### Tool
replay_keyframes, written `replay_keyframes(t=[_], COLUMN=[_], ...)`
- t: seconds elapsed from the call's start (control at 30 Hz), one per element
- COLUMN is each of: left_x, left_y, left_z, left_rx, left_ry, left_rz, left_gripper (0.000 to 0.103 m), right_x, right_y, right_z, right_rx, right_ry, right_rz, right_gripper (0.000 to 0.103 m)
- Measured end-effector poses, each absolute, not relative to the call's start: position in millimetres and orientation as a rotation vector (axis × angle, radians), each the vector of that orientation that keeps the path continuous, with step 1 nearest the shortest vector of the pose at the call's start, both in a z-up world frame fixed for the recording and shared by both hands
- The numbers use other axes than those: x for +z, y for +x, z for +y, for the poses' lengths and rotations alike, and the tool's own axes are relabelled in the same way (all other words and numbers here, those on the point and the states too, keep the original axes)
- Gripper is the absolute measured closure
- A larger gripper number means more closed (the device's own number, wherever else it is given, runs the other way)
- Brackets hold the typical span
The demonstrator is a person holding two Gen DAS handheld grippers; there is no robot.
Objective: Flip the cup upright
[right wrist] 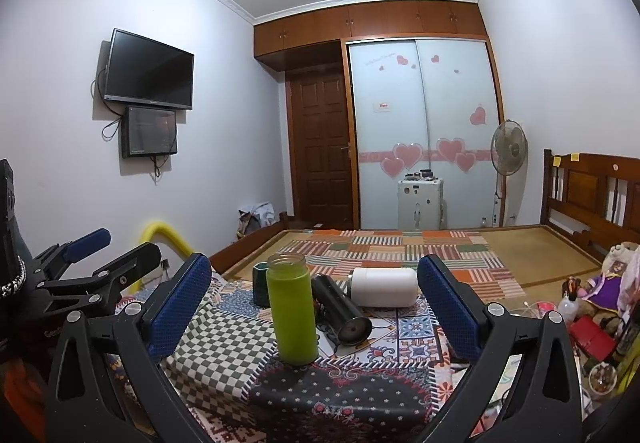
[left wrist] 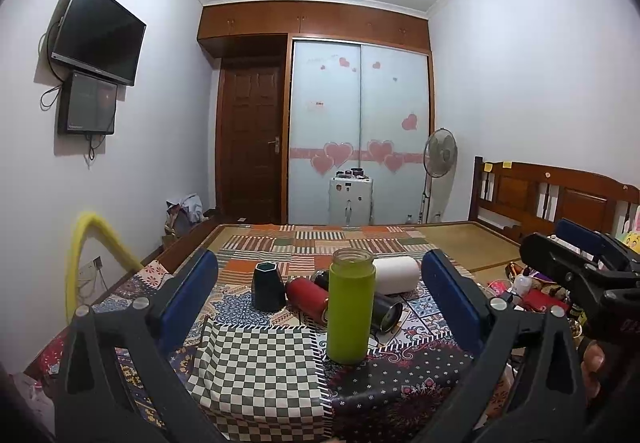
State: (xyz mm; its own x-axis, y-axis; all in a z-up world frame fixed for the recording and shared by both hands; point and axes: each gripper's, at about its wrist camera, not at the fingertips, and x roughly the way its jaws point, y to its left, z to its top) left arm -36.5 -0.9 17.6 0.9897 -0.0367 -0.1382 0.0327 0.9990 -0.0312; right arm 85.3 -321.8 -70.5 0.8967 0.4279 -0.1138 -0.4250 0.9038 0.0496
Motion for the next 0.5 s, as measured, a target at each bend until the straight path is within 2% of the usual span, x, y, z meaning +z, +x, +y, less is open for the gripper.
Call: replay_keyframes(t=[0.5], left_x=[18.7], left_y=[-33.0], left_z=[1.5], left_rx=[-0.046], left_ry=[-0.035], left_rz=[0.165], left_gripper=[0.000], right_x=[-72.4], right_y=[86.8], right_z=[-321.6], right_rx=[0.432], right_ry=[0.019], right_rz=[0.125], right_gripper=[0.000])
